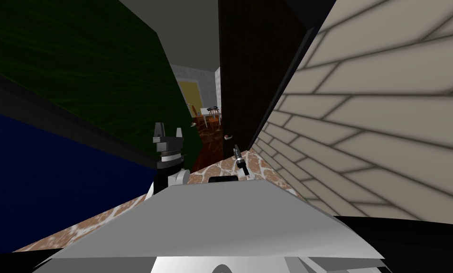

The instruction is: Push the door open

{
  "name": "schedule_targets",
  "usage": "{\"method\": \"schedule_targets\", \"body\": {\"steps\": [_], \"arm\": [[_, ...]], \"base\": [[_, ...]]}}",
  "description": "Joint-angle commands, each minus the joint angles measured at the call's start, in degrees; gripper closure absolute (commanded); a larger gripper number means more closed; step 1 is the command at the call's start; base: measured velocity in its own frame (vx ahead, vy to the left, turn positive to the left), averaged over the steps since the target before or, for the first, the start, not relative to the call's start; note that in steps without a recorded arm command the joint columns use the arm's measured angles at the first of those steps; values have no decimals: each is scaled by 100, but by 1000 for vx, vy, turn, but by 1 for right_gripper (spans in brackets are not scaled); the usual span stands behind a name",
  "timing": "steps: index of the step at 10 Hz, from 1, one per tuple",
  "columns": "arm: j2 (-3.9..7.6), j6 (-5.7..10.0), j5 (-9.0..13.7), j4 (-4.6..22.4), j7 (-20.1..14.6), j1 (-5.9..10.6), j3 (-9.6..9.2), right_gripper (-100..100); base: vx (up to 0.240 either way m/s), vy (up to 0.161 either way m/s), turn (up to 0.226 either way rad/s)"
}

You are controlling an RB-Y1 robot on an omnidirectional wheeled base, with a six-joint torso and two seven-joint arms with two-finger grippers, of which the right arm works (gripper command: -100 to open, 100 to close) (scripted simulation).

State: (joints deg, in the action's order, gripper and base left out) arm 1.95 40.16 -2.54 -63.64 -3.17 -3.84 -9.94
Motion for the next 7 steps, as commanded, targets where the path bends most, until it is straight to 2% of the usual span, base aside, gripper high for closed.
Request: {"method": "schedule_targets", "body": {"steps": [1, 7], "arm": [[-34, 31, -7, 234, 27, 68, -54, -100], [-157, 171, -16, 1123, 109, 390, -199, -100]], "base": [[86, -94, 76], [78, -78, 61]]}}
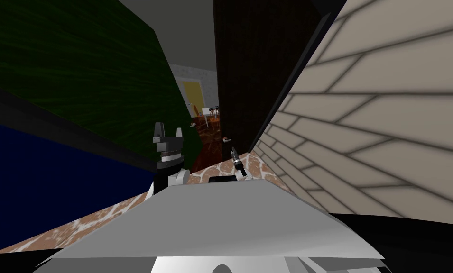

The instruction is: Push the door open

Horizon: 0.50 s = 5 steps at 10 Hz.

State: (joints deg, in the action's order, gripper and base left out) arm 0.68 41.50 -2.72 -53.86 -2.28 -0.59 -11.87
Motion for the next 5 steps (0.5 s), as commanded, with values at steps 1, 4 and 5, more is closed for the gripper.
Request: {"method": "schedule_targets", "body": {"steps": [1, 4, 5], "arm": [[-52, 55, 0, 257, 30, 106, -24, -100], [-115, 108, -3, 593, 61, 227, -79, -100], [-133, 120, -4, 671, 68, 255, -92, -100]], "base": [[66, -67, 51], [73, -71, 48], [60, -70, 41]]}}
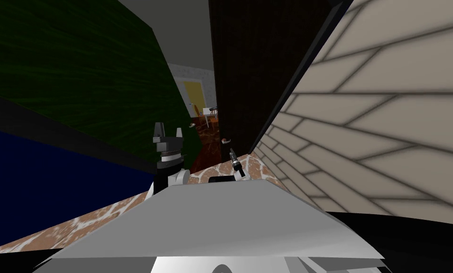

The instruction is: Push the door open

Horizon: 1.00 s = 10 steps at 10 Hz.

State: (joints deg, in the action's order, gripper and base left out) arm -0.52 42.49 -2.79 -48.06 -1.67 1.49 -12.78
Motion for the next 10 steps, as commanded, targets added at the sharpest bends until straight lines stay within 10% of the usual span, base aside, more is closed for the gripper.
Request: {"method": "schedule_targets", "body": {"steps": [1, 5, 6, 10], "arm": [[-31, 33, 3, 169, 14, 76, -15, -100], [-90, 85, 3, 452, 33, 186, -49, -100], [94, 104, 14, 494, 39, 208, -28, -100], [190, 120, 33, 542, 49, 239, 17, -100]], "base": [[63, -44, 26], [71, -53, 36], [99, 44, 32], [189, 53, 21]]}}
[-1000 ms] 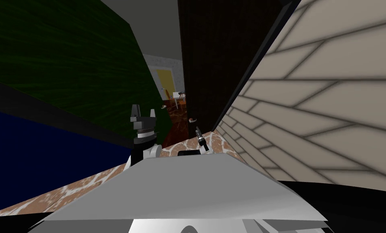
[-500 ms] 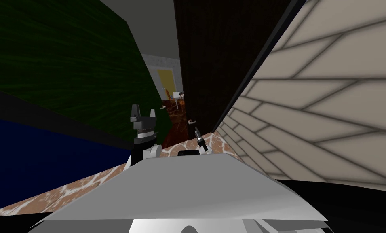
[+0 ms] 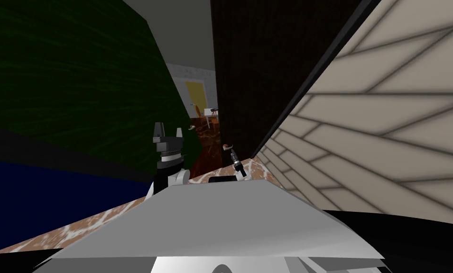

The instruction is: Push the door open

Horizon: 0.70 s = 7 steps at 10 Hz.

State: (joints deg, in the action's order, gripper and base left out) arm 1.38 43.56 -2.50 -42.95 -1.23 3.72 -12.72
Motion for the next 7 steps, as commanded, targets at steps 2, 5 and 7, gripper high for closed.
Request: {"method": "schedule_targets", "body": {"steps": [2, 5, 7], "arm": [[-89, 22, 16, 58, 11, 33, 36, -100], [-216, 28, 22, 72, 18, 38, 51, -100], [-216, 28, 22, 72, 18, 38, 51, 100]], "base": [[173, 48, 27], [161, 32, 14], [-19, -4, 0]]}}
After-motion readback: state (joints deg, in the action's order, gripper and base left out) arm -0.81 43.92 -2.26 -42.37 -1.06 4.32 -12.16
